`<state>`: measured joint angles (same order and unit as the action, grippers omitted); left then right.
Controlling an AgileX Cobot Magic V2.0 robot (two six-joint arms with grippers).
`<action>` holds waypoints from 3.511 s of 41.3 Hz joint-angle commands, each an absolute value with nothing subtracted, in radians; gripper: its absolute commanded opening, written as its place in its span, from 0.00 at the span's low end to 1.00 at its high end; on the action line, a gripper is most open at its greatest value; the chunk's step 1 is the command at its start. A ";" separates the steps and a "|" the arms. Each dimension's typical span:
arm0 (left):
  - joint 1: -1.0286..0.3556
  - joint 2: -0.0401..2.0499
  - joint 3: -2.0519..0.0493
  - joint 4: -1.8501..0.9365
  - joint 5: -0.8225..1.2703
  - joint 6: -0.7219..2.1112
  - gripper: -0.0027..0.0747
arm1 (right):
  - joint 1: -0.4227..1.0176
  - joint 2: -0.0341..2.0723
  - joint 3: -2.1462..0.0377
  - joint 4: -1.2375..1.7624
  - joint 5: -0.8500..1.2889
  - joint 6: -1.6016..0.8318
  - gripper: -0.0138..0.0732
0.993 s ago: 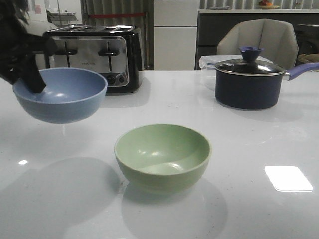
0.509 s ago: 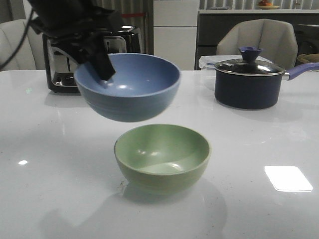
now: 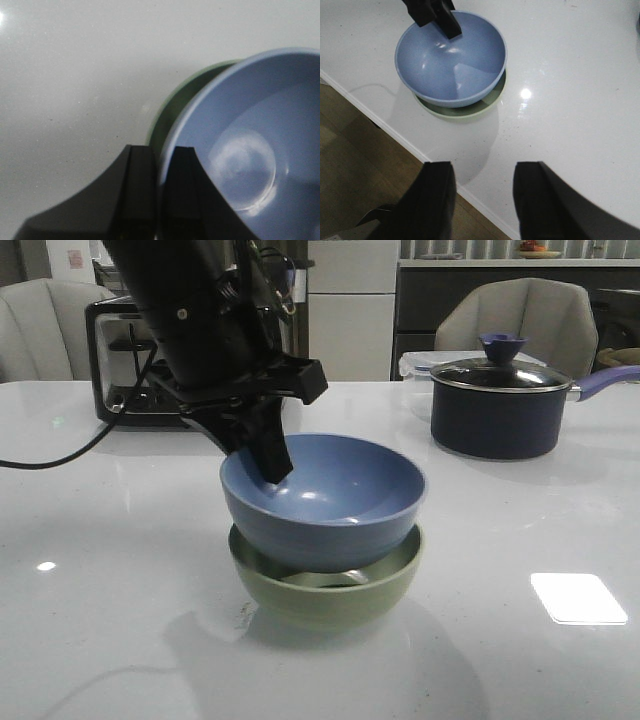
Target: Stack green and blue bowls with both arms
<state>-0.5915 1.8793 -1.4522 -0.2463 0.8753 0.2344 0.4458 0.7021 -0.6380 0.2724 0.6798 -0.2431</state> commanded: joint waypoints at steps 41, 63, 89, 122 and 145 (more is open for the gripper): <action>-0.604 1.695 -1.510 -0.212 0.894 0.231 0.72 | 0.446 0.698 -0.666 0.283 0.617 -0.252 0.63; -0.604 1.109 -1.090 -0.125 0.854 0.231 0.72 | 0.446 0.698 -0.666 0.283 0.617 -0.252 0.63; -0.604 0.606 -0.775 0.052 0.827 0.014 0.72 | 0.446 0.698 -0.666 0.285 0.618 -0.252 0.63; -0.604 0.607 -0.766 0.047 0.780 0.013 0.15 | 0.445 0.698 -0.666 0.222 0.620 -0.252 0.19; -0.500 0.531 -0.741 0.057 0.755 0.022 0.15 | 0.445 0.698 -0.666 0.222 0.620 -0.252 0.19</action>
